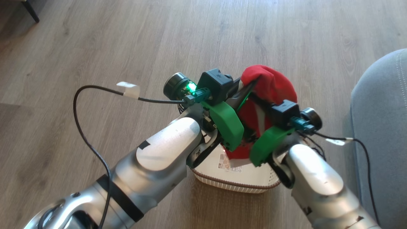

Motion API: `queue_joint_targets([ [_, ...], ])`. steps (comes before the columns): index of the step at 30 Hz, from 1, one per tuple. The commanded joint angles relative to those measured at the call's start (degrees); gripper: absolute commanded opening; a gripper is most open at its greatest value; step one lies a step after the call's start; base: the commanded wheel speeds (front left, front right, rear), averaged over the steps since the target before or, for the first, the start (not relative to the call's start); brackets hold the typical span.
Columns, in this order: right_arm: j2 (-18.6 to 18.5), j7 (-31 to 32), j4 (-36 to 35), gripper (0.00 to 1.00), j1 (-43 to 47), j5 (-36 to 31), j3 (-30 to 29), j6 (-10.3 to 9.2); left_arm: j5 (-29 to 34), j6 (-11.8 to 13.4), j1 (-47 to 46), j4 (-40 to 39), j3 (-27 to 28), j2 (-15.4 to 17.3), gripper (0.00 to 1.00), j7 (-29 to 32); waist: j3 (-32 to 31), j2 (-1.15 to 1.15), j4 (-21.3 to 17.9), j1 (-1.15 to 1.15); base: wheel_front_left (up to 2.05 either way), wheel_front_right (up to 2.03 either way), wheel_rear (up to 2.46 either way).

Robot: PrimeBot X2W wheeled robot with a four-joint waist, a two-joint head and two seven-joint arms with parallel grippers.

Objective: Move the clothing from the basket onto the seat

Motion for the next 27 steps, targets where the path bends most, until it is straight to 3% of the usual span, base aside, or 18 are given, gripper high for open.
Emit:
queue_joint_targets([
  [1, 0.7, -0.4, -0.8, 1.00, -1.6, -0.8, -1.2, -0.02, -0.6, 0.6, -4.2, -1.8, 1.4, 0.7, 0.00, -0.9, 0.0, 0.00, 0.0, 0.00, 0.00, 0.00, 0.00],
  [7, 0.7, -0.4, 1.7, 1.00, -1.4, -3.5, -7.2, -0.02, -1.5, 1.0, -4.9, -1.6, 0.1, 0.7, 0.00, -1.1, -0.1, 0.00, -0.2, 0.00, 0.00, 0.00, 0.00],
  [12, 0.7, -0.4, 2.2, 1.00, -1.8, -4.1, -8.3, -0.02, -2.0, 1.1, -5.2, -1.8, -0.8, 0.7, 0.00, -1.2, 0.1, 0.00, -0.5, 0.00, 0.00, 0.00, 0.00],
  [13, 0.7, -0.4, 2.2, 0.89, -1.9, -4.1, -8.4, -0.02, -2.1, 1.0, -5.2, -1.9, -1.0, 0.7, 0.00, -1.2, 0.2, 0.00, -0.5, 0.00, 0.00, 0.00, 0.00],
  [14, 0.7, -0.4, 2.3, 0.49, -2.0, -4.2, -8.3, -0.02, -2.3, 1.0, -5.2, -2.0, -1.2, 0.7, 0.00, -1.2, 0.3, 0.00, -0.5, 0.00, 0.00, 0.00, 0.00],
  [16, 0.7, -0.4, 2.4, 0.00, -2.3, -4.3, -8.1, -0.02, -2.5, 1.0, -5.2, -2.1, -1.4, 0.7, 0.00, -1.2, 0.3, 0.00, -0.4, 0.00, 0.00, 0.00, 0.00],
  [27, 0.7, -0.4, -0.1, 0.00, -0.4, -1.7, -7.5, -0.02, -1.4, 0.9, -3.6, -0.6, 0.2, 0.7, 0.00, -1.2, 0.4, 0.00, -0.8, 0.00, 0.00, 0.00, 0.00],
])
